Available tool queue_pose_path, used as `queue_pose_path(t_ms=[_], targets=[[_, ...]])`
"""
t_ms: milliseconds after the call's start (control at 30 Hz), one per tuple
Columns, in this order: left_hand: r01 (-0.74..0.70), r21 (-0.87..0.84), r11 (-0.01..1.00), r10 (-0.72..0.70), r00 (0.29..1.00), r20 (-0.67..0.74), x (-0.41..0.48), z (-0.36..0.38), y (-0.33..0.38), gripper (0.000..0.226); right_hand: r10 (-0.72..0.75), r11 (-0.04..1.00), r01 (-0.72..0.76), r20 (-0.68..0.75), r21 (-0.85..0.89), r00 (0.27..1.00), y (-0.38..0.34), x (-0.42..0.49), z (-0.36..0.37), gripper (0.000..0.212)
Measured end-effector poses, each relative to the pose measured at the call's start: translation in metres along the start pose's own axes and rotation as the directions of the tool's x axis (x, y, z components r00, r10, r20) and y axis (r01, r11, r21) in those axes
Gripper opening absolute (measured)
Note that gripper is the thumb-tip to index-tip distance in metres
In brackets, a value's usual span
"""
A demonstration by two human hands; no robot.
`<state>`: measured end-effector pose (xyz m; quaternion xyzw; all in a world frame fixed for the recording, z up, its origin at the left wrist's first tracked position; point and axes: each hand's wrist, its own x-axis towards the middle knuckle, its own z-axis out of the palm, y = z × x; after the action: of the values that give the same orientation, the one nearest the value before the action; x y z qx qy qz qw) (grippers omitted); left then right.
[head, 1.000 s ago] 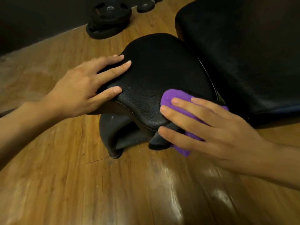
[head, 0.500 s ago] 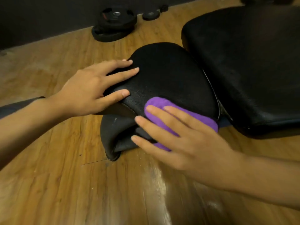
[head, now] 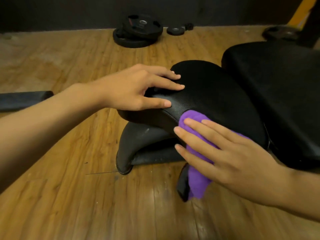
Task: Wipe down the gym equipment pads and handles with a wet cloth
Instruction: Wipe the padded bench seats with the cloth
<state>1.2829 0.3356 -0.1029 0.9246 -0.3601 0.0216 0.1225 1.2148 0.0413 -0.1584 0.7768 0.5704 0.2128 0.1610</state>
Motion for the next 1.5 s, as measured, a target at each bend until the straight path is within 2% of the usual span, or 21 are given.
queue_pose_path(t_ms=[100,233,333,433,533,600,700,800,900,1000,1033,1133,1233,1300,1367,1400,1500], targets=[[-0.022,-0.026,0.999,0.022,1.0,-0.009,0.001,-0.002,-0.003,0.058,-0.011,1.0,0.012,0.051,-0.023,0.999,-0.009,0.042,0.003,0.055],[-0.033,-0.086,0.996,0.028,0.997,-0.066,-0.001,-0.002,-0.009,0.055,-0.044,0.996,0.034,0.132,0.077,0.99,-0.005,0.041,-0.006,0.063],[-0.052,-0.097,0.994,0.044,0.995,-0.086,-0.002,0.002,-0.011,0.054,-0.045,0.996,0.035,0.121,0.081,0.992,0.003,0.019,-0.016,0.066],[-0.038,-0.159,0.987,0.014,0.989,-0.147,-0.002,0.005,-0.013,0.047,-0.052,0.997,0.045,0.102,0.07,0.993,0.0,0.052,-0.007,0.058],[-0.027,-0.234,0.972,-0.015,0.984,-0.177,0.0,0.004,-0.013,0.041,-0.142,0.99,0.137,0.123,0.045,0.982,0.0,0.102,0.01,0.062],[-0.026,-0.252,0.967,-0.023,0.982,-0.189,-0.002,0.005,-0.013,0.039,-0.167,0.986,0.164,0.163,0.033,0.972,0.004,0.104,0.01,0.063],[-0.036,-0.253,0.967,-0.016,0.98,-0.199,-0.003,0.006,-0.012,0.04,-0.105,0.993,0.093,0.178,0.077,0.978,0.003,0.069,-0.004,0.059],[-0.038,-0.255,0.966,-0.016,0.978,-0.206,-0.004,0.007,-0.014,0.041,-0.015,0.994,-0.005,0.191,0.107,0.982,0.003,0.04,-0.019,0.073],[-0.045,-0.261,0.964,-0.011,0.978,-0.209,-0.004,0.01,-0.016,0.042,0.117,0.953,-0.111,-0.006,0.283,0.993,0.011,0.036,-0.025,0.046],[-0.05,-0.251,0.967,-0.006,0.976,-0.219,-0.005,0.011,-0.017,0.043,0.28,0.886,-0.225,-0.08,0.406,0.957,0.022,0.046,-0.029,0.046],[-0.053,-0.248,0.967,-0.002,0.976,-0.218,-0.005,0.011,-0.017,0.042,0.279,0.897,-0.231,-0.077,0.376,0.957,0.025,0.049,-0.027,0.044],[-0.052,-0.25,0.967,-0.003,0.977,-0.215,-0.005,0.01,-0.016,0.04,0.141,0.957,-0.139,0.008,0.254,0.99,0.027,0.05,-0.025,0.045],[-0.046,-0.247,0.968,-0.01,0.976,-0.22,-0.005,0.011,-0.015,0.041,0.115,0.956,-0.162,0.195,0.244,0.974,0.02,0.035,-0.038,0.075],[-0.04,-0.243,0.969,-0.014,0.976,-0.219,-0.005,0.01,-0.014,0.042,0.145,0.955,-0.197,0.23,0.223,0.962,0.01,0.027,-0.041,0.087],[-0.035,-0.239,0.97,-0.018,0.976,-0.218,-0.004,0.01,-0.013,0.041,0.173,0.953,-0.217,0.207,0.212,0.963,0.001,0.026,-0.035,0.082],[-0.035,-0.238,0.971,-0.018,0.976,-0.215,-0.004,0.01,-0.013,0.039,0.171,0.96,-0.206,0.186,0.188,0.967,-0.001,0.029,-0.031,0.073],[-0.039,-0.247,0.968,-0.015,0.977,-0.213,-0.004,0.009,-0.012,0.037,0.065,0.994,-0.078,0.15,0.081,0.986,0.0,0.055,-0.018,0.05]])
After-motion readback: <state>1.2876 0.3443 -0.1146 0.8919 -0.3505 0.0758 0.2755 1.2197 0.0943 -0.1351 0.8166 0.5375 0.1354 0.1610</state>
